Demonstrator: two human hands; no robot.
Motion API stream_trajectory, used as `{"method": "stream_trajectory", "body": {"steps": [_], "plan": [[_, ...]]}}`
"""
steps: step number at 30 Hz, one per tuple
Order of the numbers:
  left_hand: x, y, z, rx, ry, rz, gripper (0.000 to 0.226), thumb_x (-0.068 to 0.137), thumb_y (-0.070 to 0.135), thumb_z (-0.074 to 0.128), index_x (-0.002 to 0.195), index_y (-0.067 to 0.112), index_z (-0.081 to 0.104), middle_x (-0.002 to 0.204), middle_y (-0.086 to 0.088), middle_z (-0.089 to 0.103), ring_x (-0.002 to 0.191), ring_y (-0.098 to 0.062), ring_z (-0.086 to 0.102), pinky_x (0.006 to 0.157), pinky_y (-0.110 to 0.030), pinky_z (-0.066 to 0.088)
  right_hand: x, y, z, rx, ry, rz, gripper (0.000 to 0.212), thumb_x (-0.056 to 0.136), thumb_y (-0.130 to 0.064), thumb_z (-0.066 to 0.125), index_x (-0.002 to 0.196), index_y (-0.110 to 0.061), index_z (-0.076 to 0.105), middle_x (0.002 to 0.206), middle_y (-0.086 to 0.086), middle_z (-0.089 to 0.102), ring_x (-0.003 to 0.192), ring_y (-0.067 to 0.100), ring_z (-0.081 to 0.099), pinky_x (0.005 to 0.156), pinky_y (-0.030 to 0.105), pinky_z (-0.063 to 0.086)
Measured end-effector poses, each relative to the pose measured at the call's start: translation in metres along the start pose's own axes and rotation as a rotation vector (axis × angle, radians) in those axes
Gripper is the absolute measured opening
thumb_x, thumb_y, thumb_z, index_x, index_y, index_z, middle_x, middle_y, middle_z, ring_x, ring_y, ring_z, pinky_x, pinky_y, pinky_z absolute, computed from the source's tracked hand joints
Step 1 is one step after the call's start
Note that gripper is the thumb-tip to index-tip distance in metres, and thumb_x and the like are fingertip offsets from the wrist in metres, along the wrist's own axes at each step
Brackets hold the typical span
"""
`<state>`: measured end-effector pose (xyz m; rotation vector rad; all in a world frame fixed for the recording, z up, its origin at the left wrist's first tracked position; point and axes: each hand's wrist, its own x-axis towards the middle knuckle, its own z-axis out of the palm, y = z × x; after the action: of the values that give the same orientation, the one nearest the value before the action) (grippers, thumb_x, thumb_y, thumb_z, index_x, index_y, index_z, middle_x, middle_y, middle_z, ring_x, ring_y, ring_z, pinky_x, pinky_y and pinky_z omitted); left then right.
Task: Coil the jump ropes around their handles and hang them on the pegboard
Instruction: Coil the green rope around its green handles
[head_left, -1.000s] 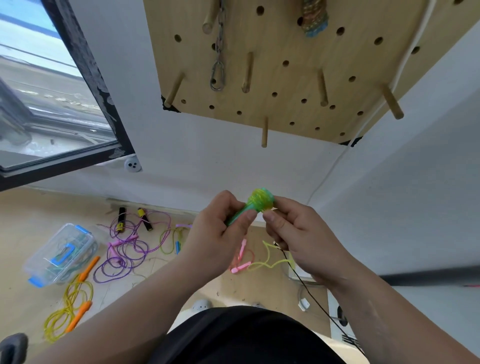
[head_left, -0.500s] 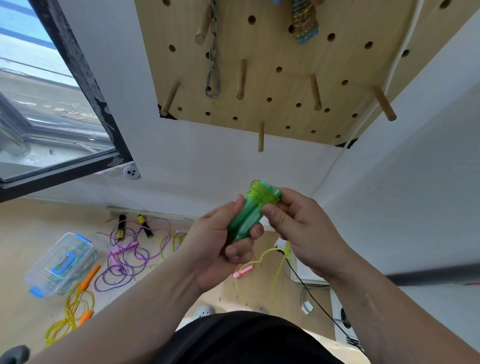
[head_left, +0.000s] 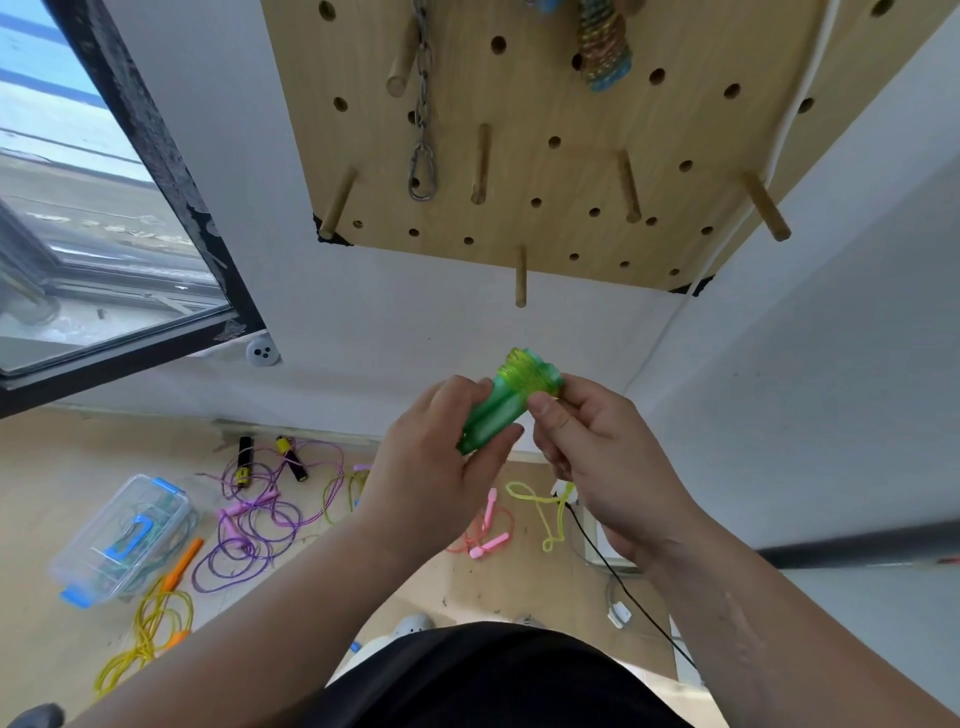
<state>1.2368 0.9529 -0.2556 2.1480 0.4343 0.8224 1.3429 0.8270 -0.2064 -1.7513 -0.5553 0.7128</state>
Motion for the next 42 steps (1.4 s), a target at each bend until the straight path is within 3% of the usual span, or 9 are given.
{"method": "stream_trajectory", "body": {"steps": [6, 11, 19, 24, 27, 30, 32, 36, 42], "plan": [[0.001, 0.011, -0.007, -0.369, -0.124, -0.339, 0.007, 0.099, 0.029, 0.059, 0.094, 0.027, 0.055, 0.072, -0.004, 0.054, 0.058, -0.008, 0.045, 0.055, -0.033, 0.039, -0.001, -0.005, 0.002, 0.201, -0.091, 0.017, 0.023, 0.104, -0.016, 0.051, 0.119, -0.018, 0.068, 0.064, 0.004, 0.051, 0.053, 0.008, 0.040, 0.054, 0.018, 0.038], [-0.001, 0.023, -0.012, -0.852, -0.132, -0.716, 0.021, 0.106, 0.018, 0.050, 0.087, 0.007, 0.051, 0.068, -0.005, 0.053, 0.049, -0.017, 0.035, 0.051, -0.029, 0.031, 0.002, -0.006, -0.001, -0.068, -0.056, -0.093, 0.029, 0.099, -0.016, 0.060, 0.127, -0.018, 0.066, 0.062, -0.004, 0.060, 0.056, 0.001, 0.052, 0.062, 0.013, 0.041], [-0.006, 0.021, -0.037, -1.300, -0.247, -0.896, 0.022, 0.093, 0.030, 0.055, 0.101, 0.010, 0.053, 0.068, -0.011, 0.048, 0.043, -0.011, 0.021, 0.046, -0.024, 0.025, -0.003, -0.007, 0.027, 0.048, -0.032, -0.089, 0.033, 0.095, -0.021, 0.063, 0.127, -0.017, 0.066, 0.054, -0.004, 0.051, 0.054, 0.009, 0.045, 0.058, 0.018, 0.040], [-0.012, 0.011, -0.048, -1.438, -0.371, -0.975, 0.025, 0.094, 0.037, 0.052, 0.095, 0.013, 0.058, 0.064, -0.007, 0.045, 0.037, -0.007, 0.021, 0.041, -0.022, 0.024, -0.007, -0.007, 0.040, -0.030, 0.002, -0.104, 0.034, 0.086, -0.048, 0.070, 0.101, -0.018, 0.072, 0.063, -0.002, 0.058, 0.061, 0.013, 0.048, 0.061, 0.032, 0.041], [-0.012, 0.007, -0.055, -1.156, -0.388, -0.878, 0.028, 0.103, 0.034, 0.048, 0.094, 0.009, 0.057, 0.065, -0.013, 0.050, 0.039, -0.016, 0.031, 0.046, -0.027, 0.027, -0.013, -0.008, 0.049, -0.078, 0.075, -0.136, 0.031, 0.085, -0.050, 0.069, 0.095, -0.021, 0.072, 0.076, 0.003, 0.069, 0.068, 0.017, 0.059, 0.064, 0.031, 0.048], [-0.014, -0.004, -0.060, -0.474, -0.270, -0.465, 0.017, 0.100, 0.030, 0.062, 0.110, 0.019, 0.056, 0.085, -0.005, 0.065, 0.056, -0.016, 0.055, 0.052, -0.032, 0.047, -0.016, -0.007, 0.056, -0.117, 0.167, -0.121, 0.035, 0.080, -0.054, 0.064, 0.092, -0.021, 0.072, 0.066, -0.002, 0.065, 0.061, 0.018, 0.056, 0.055, 0.026, 0.045], [-0.020, -0.014, -0.058, -0.215, -0.193, -0.204, 0.043, 0.085, 0.032, 0.079, 0.118, 0.030, 0.052, 0.096, 0.007, 0.063, 0.068, -0.010, 0.061, 0.061, -0.028, 0.053, -0.017, -0.008, 0.060, -0.090, 0.211, -0.090, 0.036, 0.081, -0.056, 0.063, 0.085, -0.021, 0.071, 0.054, -0.010, 0.054, 0.050, 0.008, 0.045, 0.051, 0.021, 0.038], [-0.022, -0.027, -0.051, -0.079, -0.055, 0.043, 0.037, 0.081, 0.027, 0.080, 0.110, 0.018, 0.059, 0.095, 0.003, 0.066, 0.078, -0.010, 0.060, 0.067, -0.027, 0.051, -0.019, -0.011, 0.066, 0.063, 0.193, -0.020, 0.032, 0.081, -0.052, 0.065, 0.080, -0.020, 0.069, 0.050, -0.015, 0.051, 0.047, 0.002, 0.044, 0.053, 0.021, 0.036], [-0.017, -0.023, -0.046, -0.111, -0.043, -0.089, 0.024, 0.099, 0.035, 0.055, 0.105, 0.012, 0.056, 0.069, 0.011, 0.052, 0.060, -0.007, 0.050, 0.055, -0.013, 0.037, -0.028, -0.008, 0.071, 0.181, 0.212, -0.072, 0.032, 0.102, -0.017, 0.055, 0.132, -0.029, 0.048, 0.074, -0.002, 0.066, 0.058, 0.007, 0.051, 0.059, 0.020, 0.048]]}}
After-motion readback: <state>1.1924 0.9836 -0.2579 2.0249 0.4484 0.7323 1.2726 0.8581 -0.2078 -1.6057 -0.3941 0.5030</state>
